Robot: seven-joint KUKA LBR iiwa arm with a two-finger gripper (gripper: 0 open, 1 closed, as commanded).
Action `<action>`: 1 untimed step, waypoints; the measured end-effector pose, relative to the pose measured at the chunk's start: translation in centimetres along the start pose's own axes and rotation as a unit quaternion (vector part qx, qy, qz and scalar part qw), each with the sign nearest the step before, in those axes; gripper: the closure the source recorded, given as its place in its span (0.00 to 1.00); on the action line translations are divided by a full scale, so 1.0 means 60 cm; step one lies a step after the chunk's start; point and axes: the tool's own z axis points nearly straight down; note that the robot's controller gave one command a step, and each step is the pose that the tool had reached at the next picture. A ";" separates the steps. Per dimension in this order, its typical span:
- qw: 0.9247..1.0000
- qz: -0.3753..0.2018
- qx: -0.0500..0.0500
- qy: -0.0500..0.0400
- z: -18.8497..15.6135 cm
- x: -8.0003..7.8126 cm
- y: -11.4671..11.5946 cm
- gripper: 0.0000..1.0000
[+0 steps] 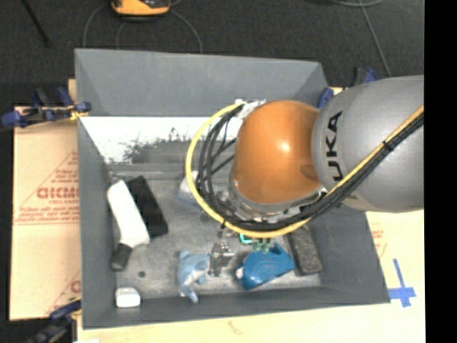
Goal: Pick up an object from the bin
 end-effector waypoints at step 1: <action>1.000 0.002 0.000 -0.004 -0.007 -0.003 -0.001 0.00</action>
Offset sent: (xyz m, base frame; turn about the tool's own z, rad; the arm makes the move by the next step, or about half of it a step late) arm 0.0000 -0.0053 -0.1384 0.0340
